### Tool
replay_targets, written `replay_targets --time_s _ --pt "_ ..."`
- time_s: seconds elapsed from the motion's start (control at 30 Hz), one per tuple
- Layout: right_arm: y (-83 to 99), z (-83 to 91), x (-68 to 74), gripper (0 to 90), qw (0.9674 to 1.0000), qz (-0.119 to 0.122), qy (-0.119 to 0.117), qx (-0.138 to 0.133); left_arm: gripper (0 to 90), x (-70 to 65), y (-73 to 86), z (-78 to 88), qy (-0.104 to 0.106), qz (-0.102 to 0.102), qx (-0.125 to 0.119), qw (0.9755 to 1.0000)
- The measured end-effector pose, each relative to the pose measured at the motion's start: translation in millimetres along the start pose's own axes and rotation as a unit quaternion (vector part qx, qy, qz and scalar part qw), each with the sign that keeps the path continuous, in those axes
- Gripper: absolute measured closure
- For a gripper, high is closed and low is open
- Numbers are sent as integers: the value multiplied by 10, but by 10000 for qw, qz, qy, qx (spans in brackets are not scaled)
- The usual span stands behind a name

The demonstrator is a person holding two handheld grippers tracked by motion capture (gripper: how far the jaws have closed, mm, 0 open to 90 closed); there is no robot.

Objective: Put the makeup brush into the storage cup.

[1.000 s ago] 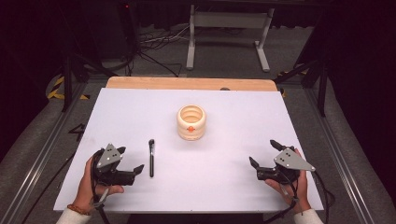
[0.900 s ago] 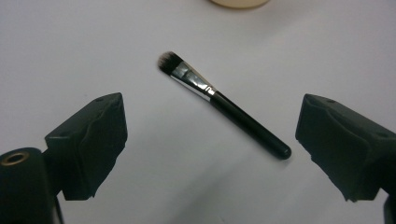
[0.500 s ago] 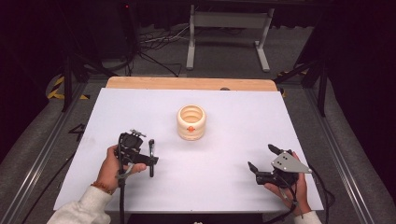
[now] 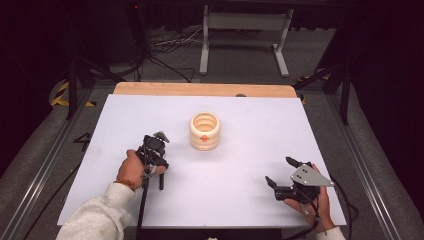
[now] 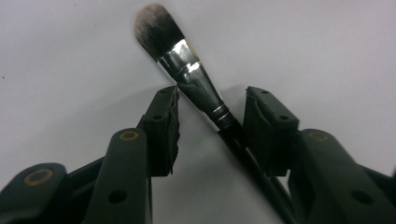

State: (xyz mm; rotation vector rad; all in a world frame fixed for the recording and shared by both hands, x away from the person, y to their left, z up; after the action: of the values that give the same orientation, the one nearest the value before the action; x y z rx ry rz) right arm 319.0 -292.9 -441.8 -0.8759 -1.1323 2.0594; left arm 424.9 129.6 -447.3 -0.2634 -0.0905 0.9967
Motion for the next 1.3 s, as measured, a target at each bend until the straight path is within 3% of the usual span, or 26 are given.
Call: replay_targets --time_s 0.03,0.13,0.33,0.47,0.63,0.7,0.8,0.87,0.97,1.03,1.07,1.17,1.3 --pt "-1 3 4 97 10000 -9 -13 3 658 13 -2 3 -15 -44 13 10000" --pt "-7 3 14 100 10000 22 -18 21 770 31 -16 5 -55 -286 96 9995" --pt "-4 -2 33 102 10000 38 -59 54 783 28 -23 10 -104 -630 111 9979" --pt "-4 10 22 102 10000 44 -51 16 790 48 -4 13 5 -685 -15 9977" --pt "10 37 -18 103 10000 -65 22 -23 792 125 52 43 210 -669 -441 9966" --pt "11 42 -29 103 9999 -92 40 -46 792 155 78 68 306 -688 -676 9949" --pt "6 53 -38 103 9999 -109 67 -99 793 178 107 114 306 -729 -991 9919" --pt "6 54 -39 104 9998 -133 62 -108 793 186 114 132 281 -715 -1067 9913" --pt "6 54 -38 105 9998 -113 85 -103 793 194 139 186 285 -722 -1366 9876" --pt "5 56 -40 106 9998 -131 94 -114 793 192 158 232 292 -686 -1646 9835" --pt "5 56 -40 106 9998 -131 94 -114 793 192 158 232 292 -686 -1646 9835" --pt "2 63 -43 106 9997 -150 68 -170 794 203 179 274 322 -686 -1940 9781" --pt "-3 72 -40 105 9997 -136 83 -199 794 217 206 337 281 -701 -2390 9681"
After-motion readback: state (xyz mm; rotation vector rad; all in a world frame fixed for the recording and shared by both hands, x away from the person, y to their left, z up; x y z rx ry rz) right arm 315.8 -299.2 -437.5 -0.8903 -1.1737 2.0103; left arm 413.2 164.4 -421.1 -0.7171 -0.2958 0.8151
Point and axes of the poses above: each handheld gripper's, and its own axes: z roughly backward along the jaws, y roughly out of its underside, x roughly to its left, the point moved 2 cm from there along -z, roughly forward along the jaws
